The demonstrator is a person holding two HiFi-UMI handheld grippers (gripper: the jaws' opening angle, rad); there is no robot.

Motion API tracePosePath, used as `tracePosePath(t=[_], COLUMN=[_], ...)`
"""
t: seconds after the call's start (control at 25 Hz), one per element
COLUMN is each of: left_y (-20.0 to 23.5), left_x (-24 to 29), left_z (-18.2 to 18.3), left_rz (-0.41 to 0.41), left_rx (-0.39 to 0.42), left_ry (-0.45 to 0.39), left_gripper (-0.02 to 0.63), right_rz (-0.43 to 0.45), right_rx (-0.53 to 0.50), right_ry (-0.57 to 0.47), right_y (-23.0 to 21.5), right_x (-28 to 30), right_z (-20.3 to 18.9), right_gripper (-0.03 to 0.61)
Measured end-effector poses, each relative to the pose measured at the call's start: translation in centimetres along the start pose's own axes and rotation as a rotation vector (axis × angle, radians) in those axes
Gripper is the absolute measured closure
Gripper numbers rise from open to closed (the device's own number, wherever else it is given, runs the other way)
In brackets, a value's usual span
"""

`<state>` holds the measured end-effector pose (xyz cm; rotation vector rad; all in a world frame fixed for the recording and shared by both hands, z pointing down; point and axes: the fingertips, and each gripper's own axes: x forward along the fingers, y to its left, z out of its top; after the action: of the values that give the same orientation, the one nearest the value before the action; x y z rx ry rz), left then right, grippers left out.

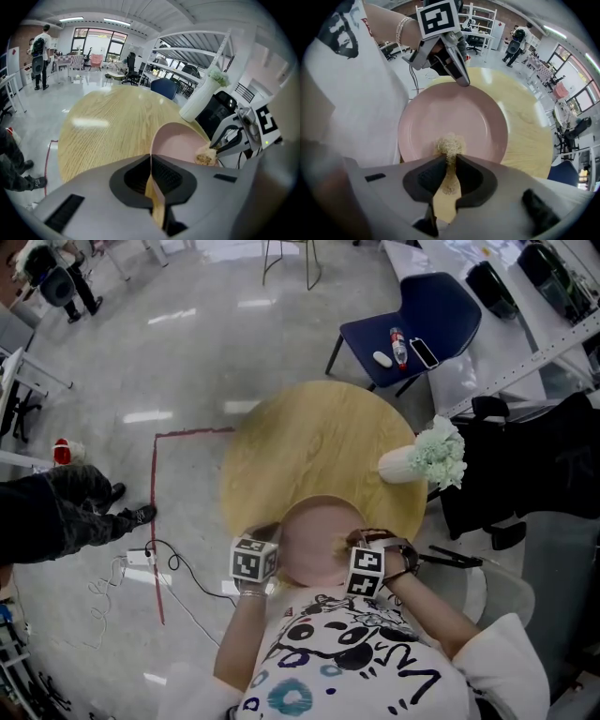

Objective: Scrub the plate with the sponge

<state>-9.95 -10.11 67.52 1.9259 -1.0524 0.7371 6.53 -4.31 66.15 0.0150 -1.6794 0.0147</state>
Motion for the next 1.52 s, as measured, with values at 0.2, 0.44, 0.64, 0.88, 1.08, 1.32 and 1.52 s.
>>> tracePosePath(t=[0.2, 0.44, 0.64, 0.88, 1.08, 1.32, 1.52], left_y=[0.1, -0.3, -0.2, -0.1, 0.1, 0.2, 0.2], left_x=[-0.1, -0.1, 0.0, -0.7, -1.0, -1.0, -1.1], left_z=[-0.1, 0.4, 0.0, -0.5, -0.8, -0.9, -0.7], left_rz=[0.011, 0.009, 0.005, -0.006, -0.018, -0.002, 0.018], left_rx=[-0.002, -0.010, -0.040, -0.078, -0.126, -0.134, -0.150], left_ry=[0.009, -0.011, -0.021, -0.027, -0.049, -0.068, -0.089], left_gripper=[0.592, 0.592, 0.592, 0.592, 0.591, 0.591, 0.592], right_rz=[0.065, 0.111, 0.084, 0.007, -0.039, -0.088, -0.114], right_rx=[-0.029, -0.044, -0.027, 0.032, 0.081, 0.107, 0.128], right_ry=[-0.044, -0.130, -0.187, -0.215, -0.228, -0.216, -0.192], right_y=[3.1, 5.2, 4.0, 0.5, -2.8, -5.7, -7.1], right_x=[0.2, 0.8, 1.3, 1.4, 1.5, 2.1, 1.6], right_z=[2.0, 6.0, 9.4, 10.6, 10.6, 10.0, 8.6], right_gripper=[0.506, 0.508, 0.509, 0.511, 0.511, 0.512, 0.512])
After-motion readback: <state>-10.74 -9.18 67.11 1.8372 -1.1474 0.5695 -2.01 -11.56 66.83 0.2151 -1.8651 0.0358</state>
